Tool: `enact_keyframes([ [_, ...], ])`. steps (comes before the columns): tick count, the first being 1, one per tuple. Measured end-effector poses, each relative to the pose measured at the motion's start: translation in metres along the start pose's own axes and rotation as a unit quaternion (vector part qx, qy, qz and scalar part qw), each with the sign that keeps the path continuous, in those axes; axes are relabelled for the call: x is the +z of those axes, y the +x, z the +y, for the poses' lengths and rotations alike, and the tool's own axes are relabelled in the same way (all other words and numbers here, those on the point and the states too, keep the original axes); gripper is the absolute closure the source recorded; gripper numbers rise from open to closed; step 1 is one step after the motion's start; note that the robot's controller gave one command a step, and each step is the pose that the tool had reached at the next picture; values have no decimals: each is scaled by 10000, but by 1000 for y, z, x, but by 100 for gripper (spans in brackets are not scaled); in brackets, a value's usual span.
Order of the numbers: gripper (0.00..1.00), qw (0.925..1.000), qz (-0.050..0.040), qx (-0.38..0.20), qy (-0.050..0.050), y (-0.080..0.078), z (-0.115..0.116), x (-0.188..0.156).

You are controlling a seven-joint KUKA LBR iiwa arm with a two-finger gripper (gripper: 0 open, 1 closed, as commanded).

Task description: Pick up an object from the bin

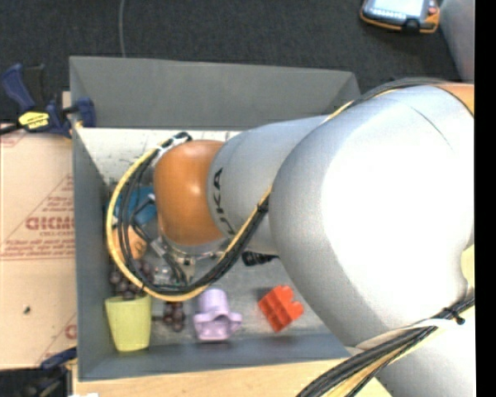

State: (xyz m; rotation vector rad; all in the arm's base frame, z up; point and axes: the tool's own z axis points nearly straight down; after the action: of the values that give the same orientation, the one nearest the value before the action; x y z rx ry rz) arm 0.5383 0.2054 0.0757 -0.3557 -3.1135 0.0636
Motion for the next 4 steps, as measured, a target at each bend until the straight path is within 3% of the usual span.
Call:
enact_keyframes([
  [1,0,10000,0,16,19,0,1,0],
  [2,100,9928,-28,1195,83,12,21,3],
  [4,100,9927,-20,1205,92,13,19,-3],
])
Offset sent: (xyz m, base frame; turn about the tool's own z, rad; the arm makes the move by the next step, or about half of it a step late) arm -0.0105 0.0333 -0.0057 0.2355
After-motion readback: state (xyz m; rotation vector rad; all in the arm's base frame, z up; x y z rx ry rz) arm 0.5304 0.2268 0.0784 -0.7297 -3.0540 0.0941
